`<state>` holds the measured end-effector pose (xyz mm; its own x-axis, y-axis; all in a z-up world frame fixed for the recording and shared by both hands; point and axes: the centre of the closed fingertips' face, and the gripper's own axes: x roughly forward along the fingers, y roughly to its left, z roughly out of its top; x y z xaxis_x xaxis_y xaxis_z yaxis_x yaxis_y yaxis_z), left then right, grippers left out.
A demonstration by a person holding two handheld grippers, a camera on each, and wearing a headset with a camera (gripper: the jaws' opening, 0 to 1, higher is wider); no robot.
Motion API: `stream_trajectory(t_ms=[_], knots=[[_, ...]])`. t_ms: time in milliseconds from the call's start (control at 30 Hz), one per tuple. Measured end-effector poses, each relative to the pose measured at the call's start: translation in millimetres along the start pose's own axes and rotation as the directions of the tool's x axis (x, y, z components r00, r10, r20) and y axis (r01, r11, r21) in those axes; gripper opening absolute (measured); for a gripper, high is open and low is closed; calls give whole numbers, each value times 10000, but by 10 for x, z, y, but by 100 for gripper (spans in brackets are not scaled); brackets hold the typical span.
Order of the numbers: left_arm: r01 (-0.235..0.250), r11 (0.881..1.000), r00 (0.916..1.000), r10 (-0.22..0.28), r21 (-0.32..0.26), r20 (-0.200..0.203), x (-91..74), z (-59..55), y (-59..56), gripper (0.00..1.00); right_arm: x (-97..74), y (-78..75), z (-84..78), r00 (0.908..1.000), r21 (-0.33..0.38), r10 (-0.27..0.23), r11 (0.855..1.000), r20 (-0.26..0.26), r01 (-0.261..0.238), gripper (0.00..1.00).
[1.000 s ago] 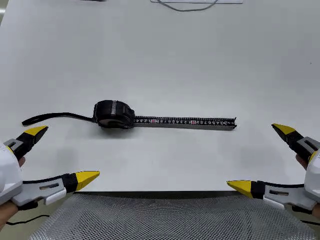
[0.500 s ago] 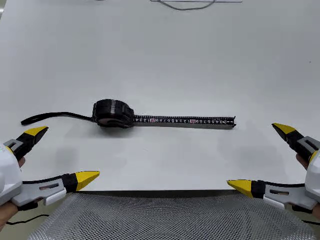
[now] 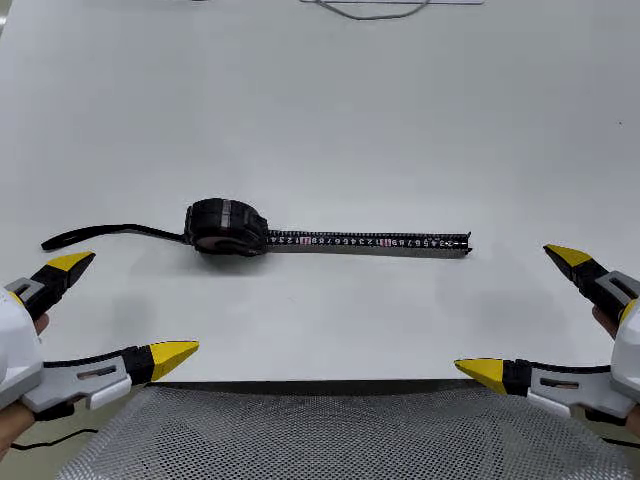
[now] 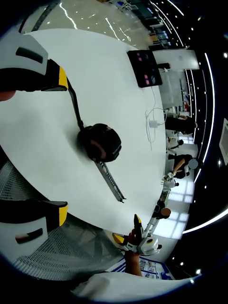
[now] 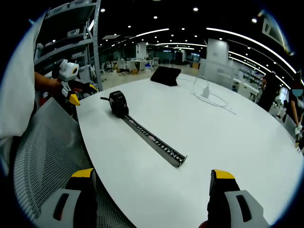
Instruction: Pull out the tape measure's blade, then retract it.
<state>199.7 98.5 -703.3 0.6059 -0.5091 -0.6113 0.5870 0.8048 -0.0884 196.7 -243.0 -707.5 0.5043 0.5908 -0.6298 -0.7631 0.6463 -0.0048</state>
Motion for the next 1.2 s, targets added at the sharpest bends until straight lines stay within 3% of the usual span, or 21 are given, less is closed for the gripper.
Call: stream_trajectory(t_ms=[300, 700, 1200], knots=[[14, 10000, 10000, -13, 83, -39, -1, -8, 0, 98, -5, 8, -3, 10000, 53, 38, 10000, -1, -38, 99], [95, 9992, 9999, -90, 382, -133, -2, -12, -30, 99, -1, 13, 2, 9999, 292, 127, 9995, 58, -128, 99], [70, 9996, 10000, -69, 287, -40, -4, 16, -24, 99, -4, 4, 19, 9999, 301, 114, 9995, 94, -117, 99]])
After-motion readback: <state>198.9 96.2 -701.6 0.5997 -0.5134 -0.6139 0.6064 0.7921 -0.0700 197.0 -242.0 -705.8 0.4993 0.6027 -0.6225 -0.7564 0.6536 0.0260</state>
